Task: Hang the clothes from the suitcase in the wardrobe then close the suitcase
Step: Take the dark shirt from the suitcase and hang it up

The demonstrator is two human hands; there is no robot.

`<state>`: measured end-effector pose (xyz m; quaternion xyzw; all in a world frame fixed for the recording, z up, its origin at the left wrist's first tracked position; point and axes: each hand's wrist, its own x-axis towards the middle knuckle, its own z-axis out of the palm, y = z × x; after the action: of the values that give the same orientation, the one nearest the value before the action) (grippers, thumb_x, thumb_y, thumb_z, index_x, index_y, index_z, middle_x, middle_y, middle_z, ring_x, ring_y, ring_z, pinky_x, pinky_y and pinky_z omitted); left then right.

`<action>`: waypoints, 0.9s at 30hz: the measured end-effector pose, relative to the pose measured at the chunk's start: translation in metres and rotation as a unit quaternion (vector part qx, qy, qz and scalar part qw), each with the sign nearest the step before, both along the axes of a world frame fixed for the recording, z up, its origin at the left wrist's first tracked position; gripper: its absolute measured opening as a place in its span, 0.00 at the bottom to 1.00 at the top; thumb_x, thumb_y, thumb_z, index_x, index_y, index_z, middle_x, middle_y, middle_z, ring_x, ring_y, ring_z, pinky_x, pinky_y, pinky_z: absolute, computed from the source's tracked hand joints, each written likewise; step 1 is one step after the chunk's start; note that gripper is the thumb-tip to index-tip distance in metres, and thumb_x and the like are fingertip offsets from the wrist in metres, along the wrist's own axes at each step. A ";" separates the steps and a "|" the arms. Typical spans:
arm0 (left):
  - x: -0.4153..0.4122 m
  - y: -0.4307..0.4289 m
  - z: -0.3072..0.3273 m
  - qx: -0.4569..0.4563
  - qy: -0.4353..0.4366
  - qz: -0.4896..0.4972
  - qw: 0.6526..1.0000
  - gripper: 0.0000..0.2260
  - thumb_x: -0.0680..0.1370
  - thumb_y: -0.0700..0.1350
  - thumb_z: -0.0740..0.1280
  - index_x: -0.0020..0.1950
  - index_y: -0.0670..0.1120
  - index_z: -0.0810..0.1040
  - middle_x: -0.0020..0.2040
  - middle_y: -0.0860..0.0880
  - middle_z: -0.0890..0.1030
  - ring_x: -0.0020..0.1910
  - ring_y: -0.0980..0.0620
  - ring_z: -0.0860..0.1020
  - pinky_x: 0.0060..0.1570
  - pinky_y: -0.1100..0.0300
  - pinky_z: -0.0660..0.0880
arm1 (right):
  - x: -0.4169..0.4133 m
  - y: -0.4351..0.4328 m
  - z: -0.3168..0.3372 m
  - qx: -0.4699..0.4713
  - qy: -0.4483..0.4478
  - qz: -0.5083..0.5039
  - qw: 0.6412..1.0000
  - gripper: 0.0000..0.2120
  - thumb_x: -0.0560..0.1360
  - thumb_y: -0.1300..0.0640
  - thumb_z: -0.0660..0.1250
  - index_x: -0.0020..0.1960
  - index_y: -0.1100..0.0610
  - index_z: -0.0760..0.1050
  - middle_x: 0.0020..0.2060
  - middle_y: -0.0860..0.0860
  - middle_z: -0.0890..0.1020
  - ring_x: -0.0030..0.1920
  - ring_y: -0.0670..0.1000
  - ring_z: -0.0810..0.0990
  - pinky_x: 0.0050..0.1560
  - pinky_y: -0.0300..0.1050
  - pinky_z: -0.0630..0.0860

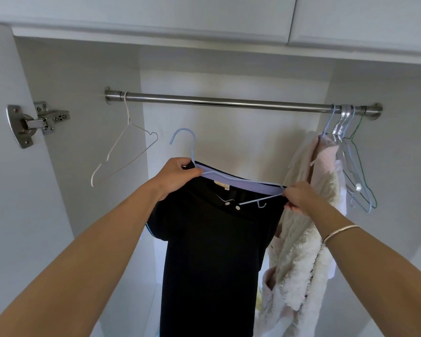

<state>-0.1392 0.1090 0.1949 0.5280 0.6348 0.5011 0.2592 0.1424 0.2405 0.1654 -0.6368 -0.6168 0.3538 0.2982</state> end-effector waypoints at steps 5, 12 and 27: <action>0.005 -0.001 0.003 -0.005 0.073 -0.047 0.996 0.07 0.75 0.43 0.70 0.50 0.43 0.83 0.46 0.45 0.84 0.45 0.51 0.81 0.51 0.60 0.76 | 0.002 -0.002 -0.002 0.169 -0.145 0.011 0.975 0.06 0.72 0.65 0.59 0.43 0.59 0.74 0.37 0.59 0.77 0.40 0.59 0.76 0.39 0.45 0.70; 0.003 0.011 -0.014 0.021 0.097 0.049 0.994 0.10 0.75 0.50 0.69 0.45 0.42 0.80 0.39 0.47 0.80 0.38 0.50 0.76 0.41 0.59 0.70 | -0.004 -0.017 0.016 0.070 0.045 0.032 0.996 0.06 0.74 0.62 0.61 0.41 0.62 0.75 0.29 0.57 0.76 0.25 0.50 0.77 0.24 0.35 0.73; 0.017 0.002 0.015 0.065 0.054 -0.032 0.996 0.12 0.75 0.52 0.70 0.52 0.46 0.83 0.47 0.46 0.84 0.49 0.48 0.83 0.53 0.55 0.79 | -0.060 -0.045 0.026 0.269 -0.043 0.192 0.943 0.08 0.75 0.50 0.67 0.53 0.48 0.77 0.49 0.49 0.77 0.56 0.50 0.76 0.60 0.45 0.70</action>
<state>-0.1223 0.1107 0.2103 0.5903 0.5965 0.5034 0.2057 0.0822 0.1952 0.1912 -0.4171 -0.8117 0.1971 0.3581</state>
